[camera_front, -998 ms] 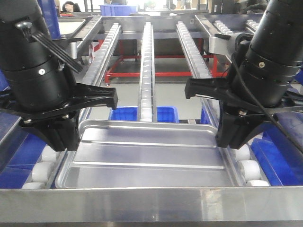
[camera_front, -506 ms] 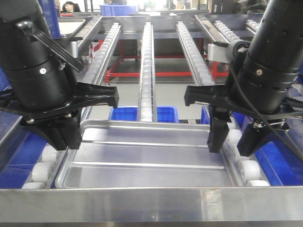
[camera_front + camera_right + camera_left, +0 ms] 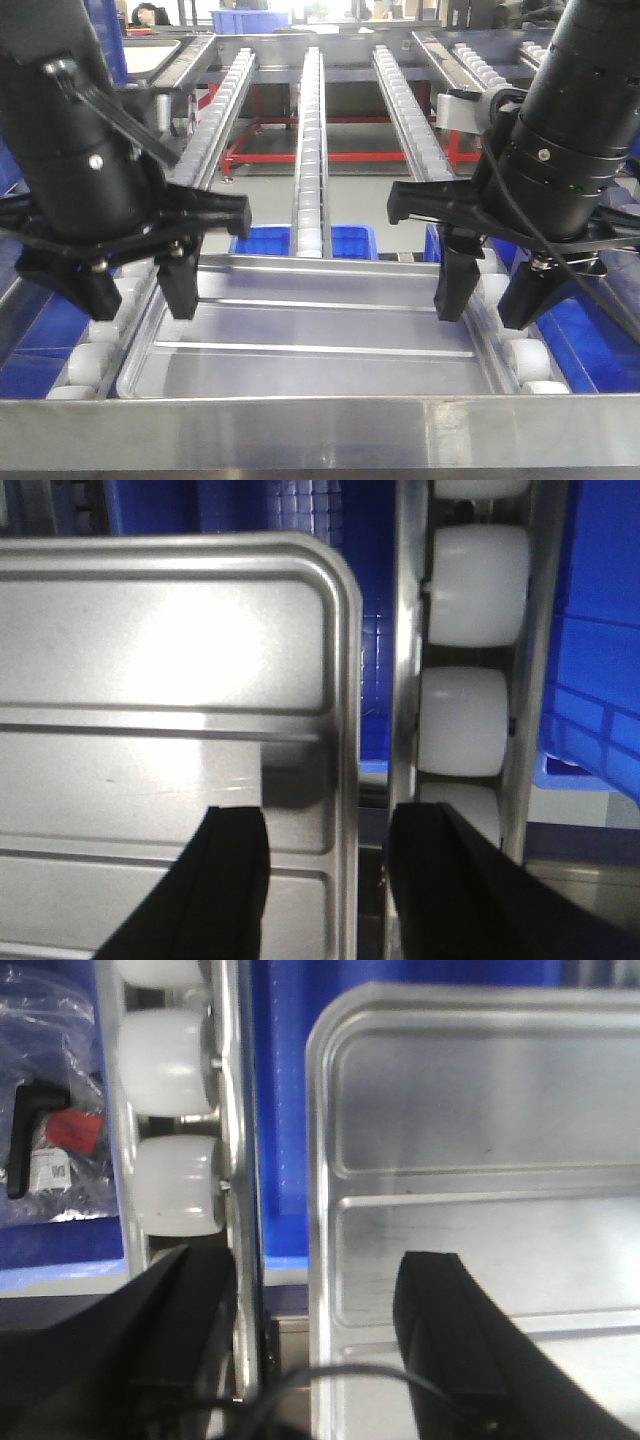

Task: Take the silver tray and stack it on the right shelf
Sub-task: 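Close both grippers on the tray's side rims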

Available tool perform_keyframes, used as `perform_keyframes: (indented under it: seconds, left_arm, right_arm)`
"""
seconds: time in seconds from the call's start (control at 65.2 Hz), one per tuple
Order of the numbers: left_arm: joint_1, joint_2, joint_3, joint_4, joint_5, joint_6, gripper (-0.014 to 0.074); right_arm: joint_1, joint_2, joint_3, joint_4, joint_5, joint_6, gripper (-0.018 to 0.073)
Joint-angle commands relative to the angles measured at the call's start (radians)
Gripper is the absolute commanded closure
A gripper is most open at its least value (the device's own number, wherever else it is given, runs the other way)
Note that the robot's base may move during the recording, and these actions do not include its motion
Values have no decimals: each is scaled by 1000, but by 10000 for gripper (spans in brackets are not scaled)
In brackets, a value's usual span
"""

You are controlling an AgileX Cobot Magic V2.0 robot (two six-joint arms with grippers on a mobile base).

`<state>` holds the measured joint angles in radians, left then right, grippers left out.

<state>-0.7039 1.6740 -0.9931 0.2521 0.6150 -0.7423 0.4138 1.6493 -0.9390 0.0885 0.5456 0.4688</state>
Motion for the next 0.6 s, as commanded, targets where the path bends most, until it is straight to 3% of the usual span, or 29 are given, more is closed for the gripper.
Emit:
perform_keyframes:
  seconds: [0.0, 0.583]
  left_arm:
    - [-10, -30, -30, 11, -23, -11, 332]
    - [-10, 10, -30, 2, -23, -11, 332]
  right_arm:
    - [-1, -35, -30, 5, -36, -11, 153]
    - [-1, -8, -30, 5, -36, -11, 153]
